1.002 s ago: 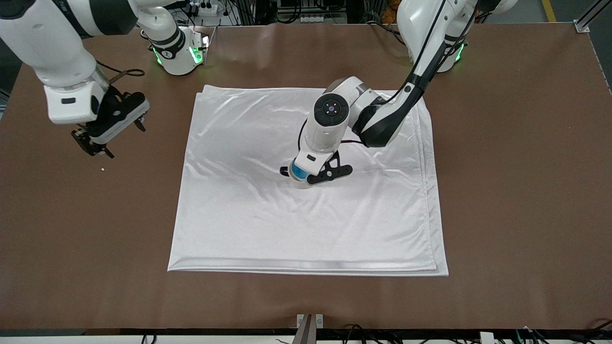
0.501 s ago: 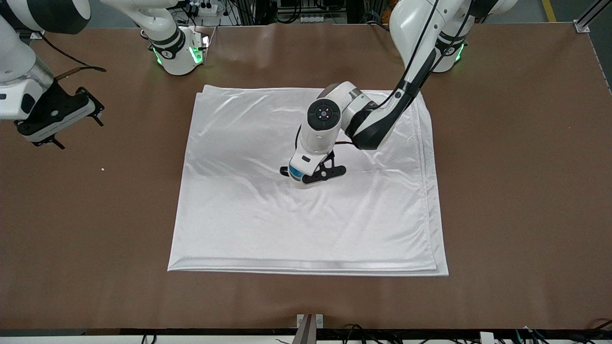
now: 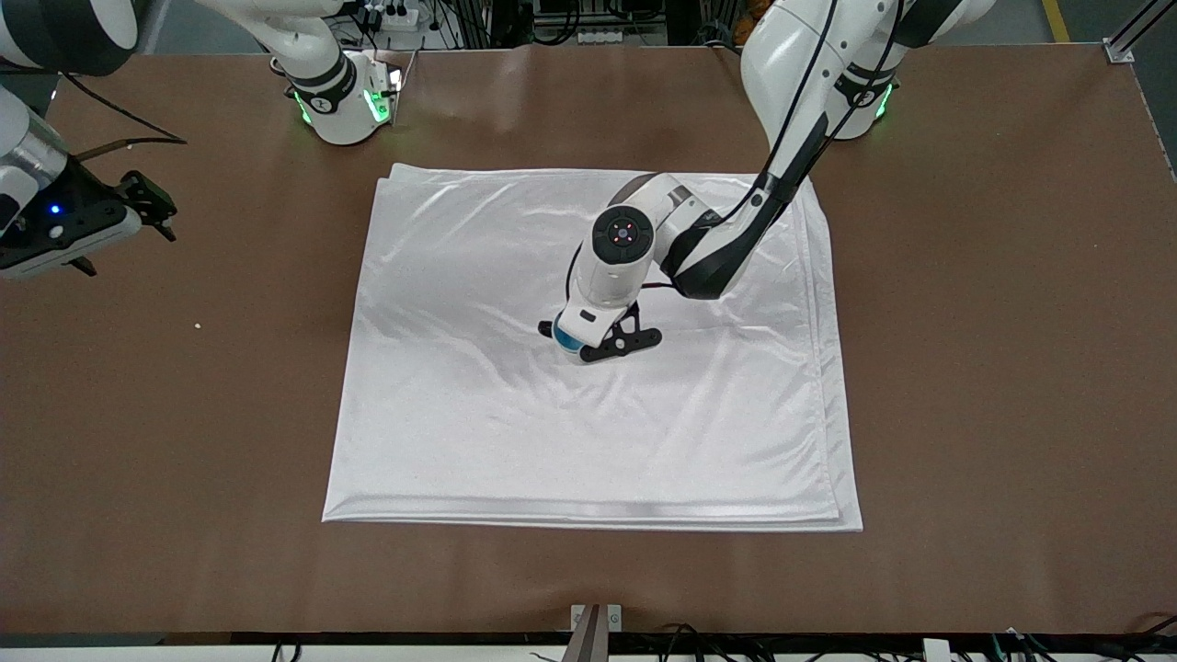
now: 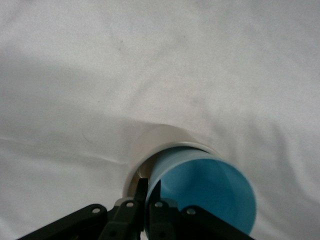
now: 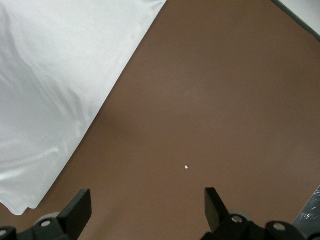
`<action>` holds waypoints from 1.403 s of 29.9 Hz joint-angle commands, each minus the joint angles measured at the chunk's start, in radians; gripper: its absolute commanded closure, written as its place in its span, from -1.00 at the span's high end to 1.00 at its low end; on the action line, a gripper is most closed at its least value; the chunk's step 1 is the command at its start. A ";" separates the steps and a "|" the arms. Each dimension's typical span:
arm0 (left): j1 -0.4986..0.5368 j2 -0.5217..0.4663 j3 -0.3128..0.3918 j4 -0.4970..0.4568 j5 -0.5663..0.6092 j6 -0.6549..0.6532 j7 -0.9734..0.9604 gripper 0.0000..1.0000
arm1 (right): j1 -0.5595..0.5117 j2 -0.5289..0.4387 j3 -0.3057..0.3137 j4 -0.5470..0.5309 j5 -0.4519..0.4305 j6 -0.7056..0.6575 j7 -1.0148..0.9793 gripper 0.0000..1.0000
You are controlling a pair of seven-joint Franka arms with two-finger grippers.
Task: Place blue cup into white mug on cloth
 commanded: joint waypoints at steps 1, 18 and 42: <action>-0.014 0.012 0.010 0.006 0.024 0.025 -0.024 -1.00 | -0.037 0.052 0.012 0.071 0.002 -0.030 0.098 1.00; -0.006 -0.012 0.012 0.004 0.037 0.016 0.012 1.00 | -0.029 0.061 0.018 0.092 0.067 -0.026 0.513 1.00; 0.247 -0.204 0.133 0.003 0.078 -0.103 0.264 1.00 | -0.022 0.067 0.012 0.122 0.070 -0.001 0.583 1.00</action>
